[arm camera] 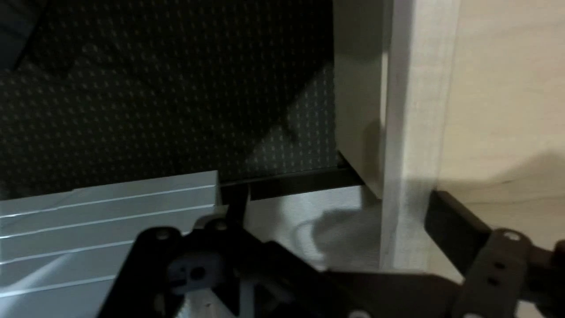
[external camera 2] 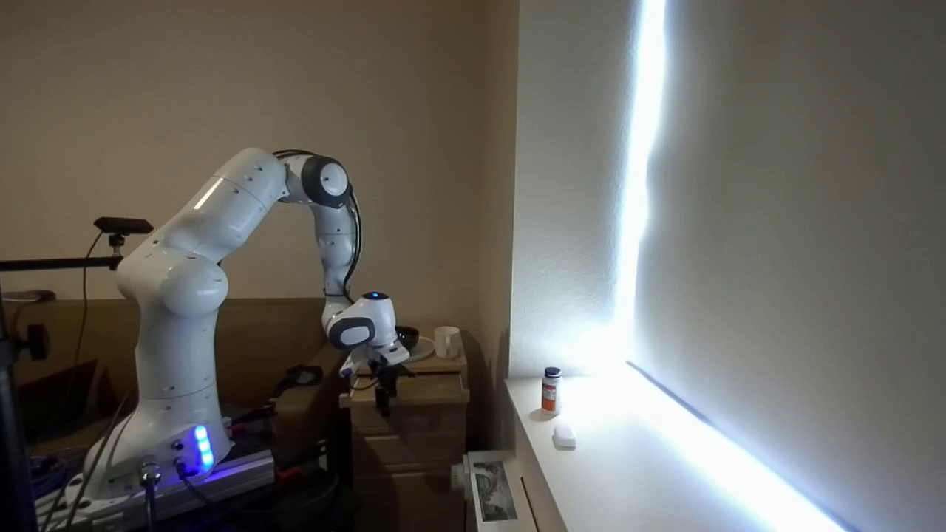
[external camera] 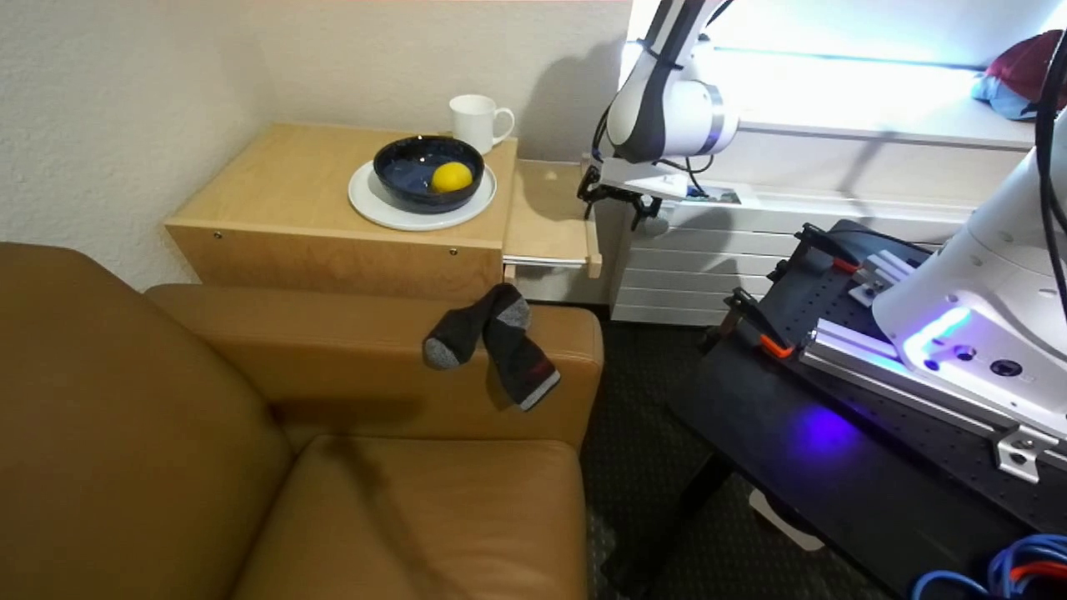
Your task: Open the top drawer.
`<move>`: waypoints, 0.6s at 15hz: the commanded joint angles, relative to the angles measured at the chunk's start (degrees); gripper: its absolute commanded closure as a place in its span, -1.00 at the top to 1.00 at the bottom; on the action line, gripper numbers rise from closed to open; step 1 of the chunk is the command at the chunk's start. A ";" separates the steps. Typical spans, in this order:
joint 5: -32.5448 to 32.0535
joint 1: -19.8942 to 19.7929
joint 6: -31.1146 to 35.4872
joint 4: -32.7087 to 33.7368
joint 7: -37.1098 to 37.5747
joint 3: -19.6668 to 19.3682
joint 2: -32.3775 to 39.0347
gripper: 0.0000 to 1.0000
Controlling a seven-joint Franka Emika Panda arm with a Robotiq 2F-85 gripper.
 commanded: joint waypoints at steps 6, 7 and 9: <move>3.36 0.75 4.36 -17.04 2.44 -6.81 -0.40 1.00; 3.52 0.16 5.19 -18.65 2.25 -7.28 -0.63 1.00; 4.02 -0.46 7.95 -21.72 2.46 -8.36 -0.40 1.00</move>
